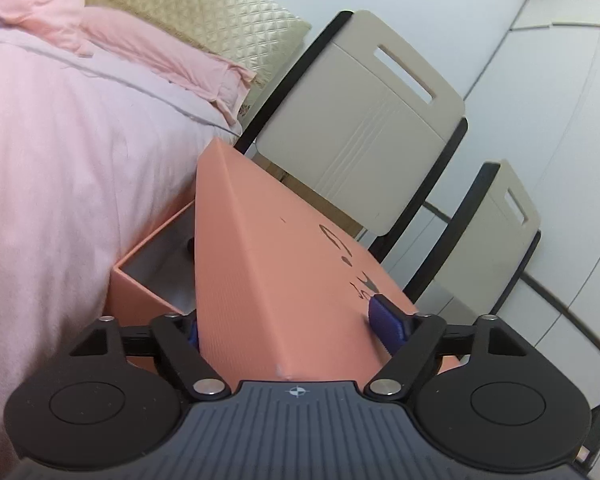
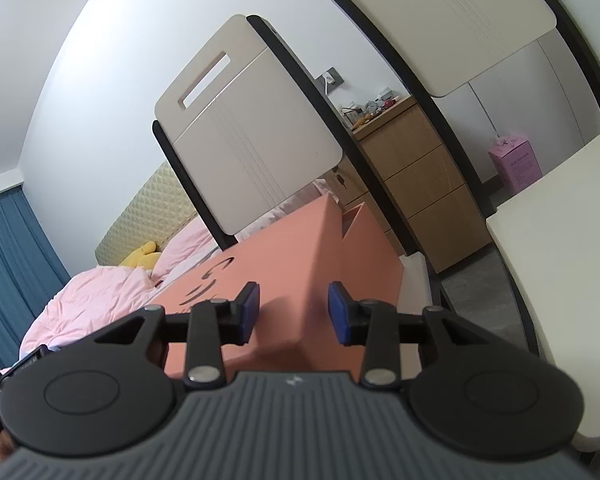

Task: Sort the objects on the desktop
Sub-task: 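Lower the lid onto the box rim with both grippers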

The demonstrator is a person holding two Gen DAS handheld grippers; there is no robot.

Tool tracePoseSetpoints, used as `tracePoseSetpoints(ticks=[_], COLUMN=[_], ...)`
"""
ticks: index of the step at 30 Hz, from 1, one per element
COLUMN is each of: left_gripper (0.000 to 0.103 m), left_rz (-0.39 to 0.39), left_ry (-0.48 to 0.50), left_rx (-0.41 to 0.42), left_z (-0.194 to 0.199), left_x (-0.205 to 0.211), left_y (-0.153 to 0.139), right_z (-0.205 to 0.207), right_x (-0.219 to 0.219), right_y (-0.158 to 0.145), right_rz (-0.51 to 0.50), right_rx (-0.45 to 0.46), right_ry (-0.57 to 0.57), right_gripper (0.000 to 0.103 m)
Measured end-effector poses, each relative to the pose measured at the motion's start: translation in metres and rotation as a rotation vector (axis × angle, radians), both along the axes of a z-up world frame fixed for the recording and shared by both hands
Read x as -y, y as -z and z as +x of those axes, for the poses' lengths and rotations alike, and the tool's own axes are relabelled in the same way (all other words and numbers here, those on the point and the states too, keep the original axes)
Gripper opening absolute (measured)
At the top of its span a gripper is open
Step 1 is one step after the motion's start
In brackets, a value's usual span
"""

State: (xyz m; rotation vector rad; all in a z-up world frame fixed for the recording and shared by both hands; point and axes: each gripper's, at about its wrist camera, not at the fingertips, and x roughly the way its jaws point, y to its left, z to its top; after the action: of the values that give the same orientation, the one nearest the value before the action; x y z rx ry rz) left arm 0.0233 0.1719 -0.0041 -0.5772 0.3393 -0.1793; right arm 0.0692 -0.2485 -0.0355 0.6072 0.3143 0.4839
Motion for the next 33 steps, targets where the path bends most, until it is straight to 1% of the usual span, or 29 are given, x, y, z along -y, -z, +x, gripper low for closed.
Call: tracePoseSetpoints(ticks=[2,3,4,5,6,7,8,9,10,11,13,14,17,20,23,25,26,30,32,33], left_gripper=[0.086,0.087,0.090,0.094,0.094,0.095,0.095,0.095,0.096,0.096,0.096,0.096,0.096,0.096,0.096,0.095,0.095,0.095,0.095,0.095], left_rz=[0.027,0.048,0.081,0.121,0.163,0.199,0.268,0.362,0.431,0.448,0.418,0.415,0.435,0.453,0.505,0.527,0.534,0.559,0.581,0.579], left_ry=[-0.014,-0.025,-0.042,-0.071,-0.107,-0.137,-0.178,-0.228,-0.267,-0.271,-0.220,-0.204,-0.205,-0.227,-0.260,-0.280,-0.289,-0.334,-0.359,-0.369], left_rx=[0.003,0.005,0.006,0.001,-0.007,-0.005,0.016,0.041,0.047,0.044,0.055,0.063,0.103,0.141,0.151,0.150,0.151,0.146,0.170,0.195], left_z=[-0.002,-0.004,-0.005,-0.007,-0.008,-0.009,-0.012,-0.015,-0.017,-0.016,-0.014,-0.014,-0.017,-0.021,-0.021,-0.021,-0.021,-0.018,-0.018,-0.019], left_x=[0.003,0.004,0.006,0.009,0.013,0.016,0.022,0.031,0.038,0.041,0.041,0.043,0.051,0.061,0.073,0.079,0.081,0.087,0.088,0.088], left_y=[-0.001,-0.002,-0.003,-0.005,-0.007,-0.009,-0.011,-0.013,-0.015,-0.015,-0.011,-0.009,-0.006,-0.004,-0.001,0.000,0.001,0.005,0.007,0.009], right_z=[-0.001,-0.002,-0.002,-0.001,-0.001,-0.001,0.000,0.000,0.001,0.002,0.003,0.003,0.003,0.003,0.000,-0.005,-0.006,-0.011,-0.014,-0.017], right_x=[0.002,0.003,0.004,0.004,0.004,0.003,0.003,0.003,0.002,0.001,0.000,0.000,-0.004,-0.008,-0.014,-0.018,-0.019,-0.023,-0.024,-0.026], right_y=[0.001,0.002,0.003,0.004,0.005,0.006,0.007,0.007,0.008,0.009,0.011,0.011,0.010,0.010,0.010,0.009,0.009,0.010,0.010,0.011], right_rz=[0.010,0.017,0.025,0.028,0.028,0.027,0.027,0.029,0.024,0.021,0.031,0.034,0.032,0.022,0.003,-0.016,-0.018,-0.032,-0.043,-0.045], right_rx=[0.005,0.007,0.007,0.003,0.001,-0.001,0.001,0.002,-0.003,-0.007,-0.010,-0.007,0.009,0.023,0.047,0.076,0.085,0.093,0.094,0.100], right_ry=[0.002,0.000,-0.001,0.000,0.003,0.005,0.003,0.001,0.004,0.007,0.002,0.000,0.003,0.013,0.026,0.049,0.054,0.074,0.088,0.093], right_gripper=[0.040,0.041,0.043,0.045,0.052,0.054,0.054,0.054,0.054,0.054,0.054,0.054,0.054,0.054,0.051,0.045,0.044,0.036,0.035,0.035])
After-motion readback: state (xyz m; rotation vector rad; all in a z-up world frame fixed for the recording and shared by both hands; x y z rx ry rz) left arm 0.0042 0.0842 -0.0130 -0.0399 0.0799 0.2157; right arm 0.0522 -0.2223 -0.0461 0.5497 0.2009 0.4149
